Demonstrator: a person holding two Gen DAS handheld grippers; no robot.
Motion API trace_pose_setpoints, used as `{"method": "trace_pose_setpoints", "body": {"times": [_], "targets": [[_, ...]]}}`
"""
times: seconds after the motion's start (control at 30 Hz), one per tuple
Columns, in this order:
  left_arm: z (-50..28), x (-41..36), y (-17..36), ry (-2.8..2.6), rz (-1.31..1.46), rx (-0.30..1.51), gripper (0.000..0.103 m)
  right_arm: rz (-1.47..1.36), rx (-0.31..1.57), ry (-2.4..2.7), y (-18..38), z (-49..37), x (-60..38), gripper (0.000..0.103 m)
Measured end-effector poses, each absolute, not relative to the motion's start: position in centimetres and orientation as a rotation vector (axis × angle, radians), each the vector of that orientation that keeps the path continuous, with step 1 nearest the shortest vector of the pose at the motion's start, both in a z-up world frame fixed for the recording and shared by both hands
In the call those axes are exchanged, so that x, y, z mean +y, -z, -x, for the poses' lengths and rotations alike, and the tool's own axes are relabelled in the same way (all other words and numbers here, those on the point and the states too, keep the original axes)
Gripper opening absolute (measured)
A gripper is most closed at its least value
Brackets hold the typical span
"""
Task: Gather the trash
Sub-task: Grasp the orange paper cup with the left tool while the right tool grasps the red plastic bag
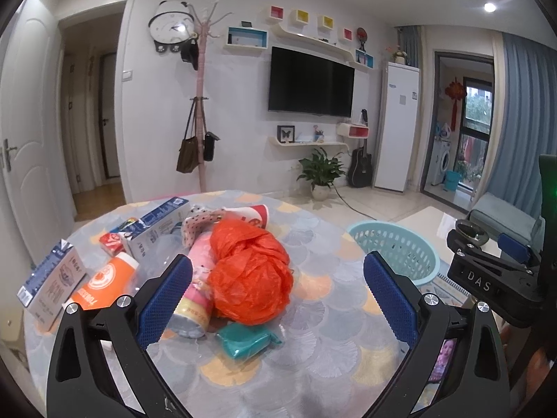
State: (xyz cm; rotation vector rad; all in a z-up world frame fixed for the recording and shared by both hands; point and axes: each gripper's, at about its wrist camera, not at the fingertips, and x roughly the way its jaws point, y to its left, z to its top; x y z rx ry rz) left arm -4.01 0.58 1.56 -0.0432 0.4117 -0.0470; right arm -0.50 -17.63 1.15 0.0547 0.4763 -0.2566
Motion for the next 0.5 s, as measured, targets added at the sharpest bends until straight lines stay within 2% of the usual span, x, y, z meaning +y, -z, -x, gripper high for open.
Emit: {"method": "trace_pose_setpoints", "body": {"times": [0.1, 0.2, 0.27, 0.33, 0.5], "targets": [[4.4, 1.3, -1.8, 0.037, 0.051, 0.410, 0.096, -0.046, 0.470, 0.246, -1.5, 0.8, -17.0, 0.081], [5.0, 2.2, -2.0, 0.023, 0.061, 0.421, 0.096, -0.040, 0.475, 0.214, -1.9, 1.0, -16.0, 0.069], [5.2, 3.1, -2.0, -0.002, 0.057, 0.442, 0.096, -0.029, 0.482, 0.175, -2.1, 0.7, -15.0, 0.056], [5.5, 4.9, -2.0, -0.040, 0.062, 0.457, 0.096, -0.013, 0.492, 0.133, -2.2, 0.3, -13.8, 0.051], [4.7, 11.3, -2.0, -0.087, 0.083, 0.533, 0.096, -0.014, 0.545, -0.045, -2.3, -1.7, -10.3, 0.050]]}}
